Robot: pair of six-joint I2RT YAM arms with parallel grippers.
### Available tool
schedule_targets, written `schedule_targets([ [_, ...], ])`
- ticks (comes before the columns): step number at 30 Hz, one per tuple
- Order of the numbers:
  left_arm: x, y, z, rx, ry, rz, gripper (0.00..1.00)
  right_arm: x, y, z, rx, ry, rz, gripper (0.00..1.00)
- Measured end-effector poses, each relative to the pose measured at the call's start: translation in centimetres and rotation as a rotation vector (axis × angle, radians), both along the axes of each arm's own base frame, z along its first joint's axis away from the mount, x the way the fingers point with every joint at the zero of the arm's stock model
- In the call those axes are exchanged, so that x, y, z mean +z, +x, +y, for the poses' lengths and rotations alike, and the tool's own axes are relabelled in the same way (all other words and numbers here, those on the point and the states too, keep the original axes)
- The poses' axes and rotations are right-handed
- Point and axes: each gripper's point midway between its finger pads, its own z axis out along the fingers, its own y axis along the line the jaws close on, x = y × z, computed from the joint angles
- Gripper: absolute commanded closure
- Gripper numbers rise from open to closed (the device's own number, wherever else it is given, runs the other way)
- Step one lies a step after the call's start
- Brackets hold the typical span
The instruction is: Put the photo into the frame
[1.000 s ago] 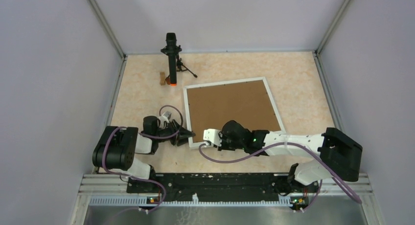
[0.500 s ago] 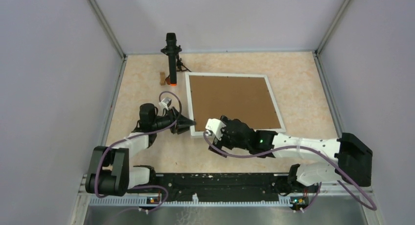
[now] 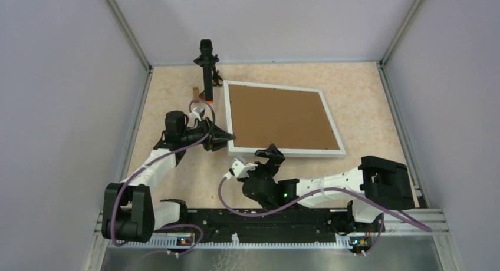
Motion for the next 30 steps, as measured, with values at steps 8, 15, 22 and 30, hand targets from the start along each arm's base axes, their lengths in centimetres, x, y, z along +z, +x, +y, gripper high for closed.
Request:
schedule_targets([
  [8,0.5,0.0,0.1,0.008,0.006,0.005,1.00,1.6,2.4,-0.7,-0.076,-0.029,-0.135,0.26],
  [15,1.2,0.2,0.0,0.015,-0.007,0.024,1.00,1.5,3.3,-0.7,-0.073,-0.049,-0.137,0.54],
  [22,2.3,0.6,-0.2,0.017,-0.016,0.019,0.98,1.5,4.0,-1.2,-0.052,-0.100,-0.117,0.84],
  [30,5.4,0.7,-1.0,-0.023,-0.050,-0.019,0.37,4.3,4.5,-2.5,0.005,-0.039,-0.073,1.00],
])
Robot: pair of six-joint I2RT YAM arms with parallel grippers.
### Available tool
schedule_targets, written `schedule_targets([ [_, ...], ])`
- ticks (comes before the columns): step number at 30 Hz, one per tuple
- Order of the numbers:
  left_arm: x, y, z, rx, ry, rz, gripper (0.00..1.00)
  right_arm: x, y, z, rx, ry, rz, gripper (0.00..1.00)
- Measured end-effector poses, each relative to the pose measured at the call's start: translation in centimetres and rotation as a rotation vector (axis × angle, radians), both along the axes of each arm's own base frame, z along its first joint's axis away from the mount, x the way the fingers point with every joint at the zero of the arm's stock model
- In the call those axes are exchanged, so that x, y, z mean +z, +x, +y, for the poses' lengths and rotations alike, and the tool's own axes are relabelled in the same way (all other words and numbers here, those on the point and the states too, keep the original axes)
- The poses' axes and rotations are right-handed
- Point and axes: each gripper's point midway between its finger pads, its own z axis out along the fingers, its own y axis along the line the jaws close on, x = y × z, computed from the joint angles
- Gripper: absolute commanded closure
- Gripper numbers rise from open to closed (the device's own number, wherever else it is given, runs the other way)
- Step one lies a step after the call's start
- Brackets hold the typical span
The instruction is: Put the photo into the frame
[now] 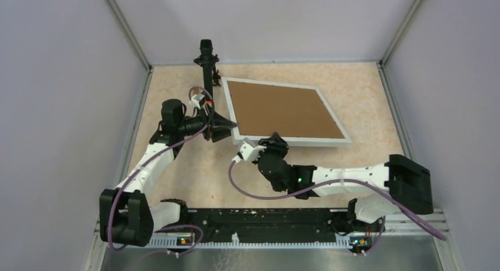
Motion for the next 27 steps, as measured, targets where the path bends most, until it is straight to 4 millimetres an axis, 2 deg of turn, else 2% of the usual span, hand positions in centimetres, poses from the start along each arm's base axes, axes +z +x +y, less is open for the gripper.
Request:
schedule_targets([
  [4,3.0,0.2,0.4,-0.009,0.001,-0.154,0.04,2.2,0.7,-2.6,-0.027,0.047,0.013,1.00],
  [5,4.2,0.3,0.5,-0.010,0.003,-0.207,0.01,2.9,1.1,-3.5,-0.044,0.080,0.015,1.00],
  [10,9.0,-0.1,0.7,-0.021,0.027,-0.451,0.01,5.9,2.4,-7.3,-0.131,0.235,0.003,1.00],
  [17,14.9,-0.3,1.7,0.058,0.154,-0.746,0.01,9.1,3.1,-10.7,-0.132,0.461,0.043,1.00],
  [20,15.4,-0.1,2.3,0.095,0.212,-0.796,0.01,10.9,4.3,-12.5,-0.153,0.573,0.060,1.00],
  [24,14.1,0.2,2.6,0.109,0.257,-0.764,0.01,12.9,6.0,-13.9,-0.145,0.755,0.102,1.00],
  [27,13.0,0.4,2.8,0.111,0.276,-0.734,0.01,13.2,6.9,-14.4,-0.124,0.869,0.155,1.00],
])
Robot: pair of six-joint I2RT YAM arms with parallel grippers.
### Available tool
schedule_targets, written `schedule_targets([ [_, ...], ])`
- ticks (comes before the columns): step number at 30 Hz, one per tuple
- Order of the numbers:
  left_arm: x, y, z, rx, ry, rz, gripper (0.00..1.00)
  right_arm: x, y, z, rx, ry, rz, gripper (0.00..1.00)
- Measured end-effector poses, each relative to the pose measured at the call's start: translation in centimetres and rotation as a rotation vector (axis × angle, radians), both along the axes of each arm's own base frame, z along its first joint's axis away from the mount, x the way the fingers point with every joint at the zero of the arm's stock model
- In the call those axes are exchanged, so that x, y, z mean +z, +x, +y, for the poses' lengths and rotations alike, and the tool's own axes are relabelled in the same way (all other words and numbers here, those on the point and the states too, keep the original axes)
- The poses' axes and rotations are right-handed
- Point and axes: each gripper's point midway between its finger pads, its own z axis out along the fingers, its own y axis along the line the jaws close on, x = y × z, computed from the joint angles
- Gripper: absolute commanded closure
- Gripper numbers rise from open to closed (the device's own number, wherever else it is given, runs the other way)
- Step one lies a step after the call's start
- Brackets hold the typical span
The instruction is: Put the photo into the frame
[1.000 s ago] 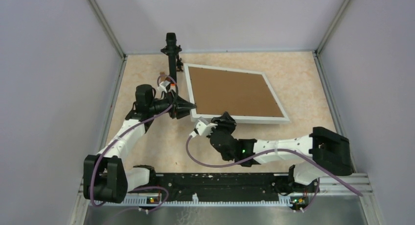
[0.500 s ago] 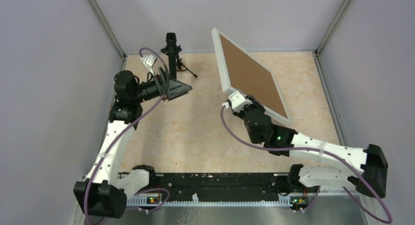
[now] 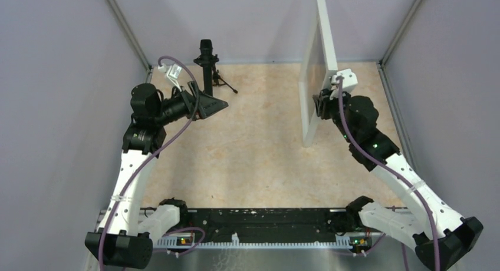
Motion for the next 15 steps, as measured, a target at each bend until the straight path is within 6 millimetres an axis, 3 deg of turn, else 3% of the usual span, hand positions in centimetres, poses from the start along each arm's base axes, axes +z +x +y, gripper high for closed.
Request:
schedule_targets([
  [6,-0.8,0.0,0.1,0.003,0.012,0.018,0.01,0.2,1.5,-2.1,0.033,0.264,0.077,1.00],
  [10,-1.4,0.1,0.1,0.000,0.011,0.028,0.01,0.2,2.3,-4.7,-0.004,0.456,0.109,1.00],
  [15,-2.9,0.3,-0.1,-0.009,-0.002,0.075,0.01,-2.3,3.9,-11.7,-0.138,0.747,0.142,1.00],
])
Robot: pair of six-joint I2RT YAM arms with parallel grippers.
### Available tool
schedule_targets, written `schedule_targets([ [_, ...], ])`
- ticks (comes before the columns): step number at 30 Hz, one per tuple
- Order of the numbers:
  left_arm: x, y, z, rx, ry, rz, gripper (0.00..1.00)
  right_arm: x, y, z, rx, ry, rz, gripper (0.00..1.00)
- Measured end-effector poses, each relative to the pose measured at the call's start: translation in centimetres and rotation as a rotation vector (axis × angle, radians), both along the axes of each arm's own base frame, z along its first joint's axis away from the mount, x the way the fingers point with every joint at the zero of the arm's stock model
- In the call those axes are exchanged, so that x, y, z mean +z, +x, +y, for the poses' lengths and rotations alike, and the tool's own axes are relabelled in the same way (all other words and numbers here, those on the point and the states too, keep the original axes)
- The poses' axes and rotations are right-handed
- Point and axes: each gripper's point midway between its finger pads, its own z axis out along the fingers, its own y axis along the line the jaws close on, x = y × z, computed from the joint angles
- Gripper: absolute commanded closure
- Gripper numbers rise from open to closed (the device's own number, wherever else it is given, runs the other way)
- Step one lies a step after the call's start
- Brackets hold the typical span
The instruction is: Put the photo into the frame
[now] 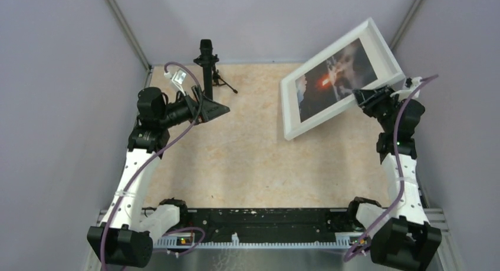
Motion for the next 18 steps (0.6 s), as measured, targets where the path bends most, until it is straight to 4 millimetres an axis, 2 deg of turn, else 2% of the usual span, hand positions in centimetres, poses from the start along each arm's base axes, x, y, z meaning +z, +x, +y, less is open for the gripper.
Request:
schedule_targets([
  [3,-1.0,-0.1,-0.1,-0.010,-0.007,0.030,0.01,-3.0,0.5,-2.8,-0.081,0.136,0.055,1.00],
  [7,-2.1,-0.2,-0.2,-0.021,-0.013,0.059,0.01,-7.7,0.6,-3.5,-0.131,0.231,0.148,1.00],
  [12,-3.1,-0.4,-0.5,-0.047,-0.019,0.088,0.01,-12.5,0.3,-4.2,-0.209,0.253,0.176,1.00],
  [18,-4.9,-0.9,-0.6,-0.067,-0.025,0.139,0.01,-15.6,1.9,-6.3,-0.329,0.316,0.190,1.00],
])
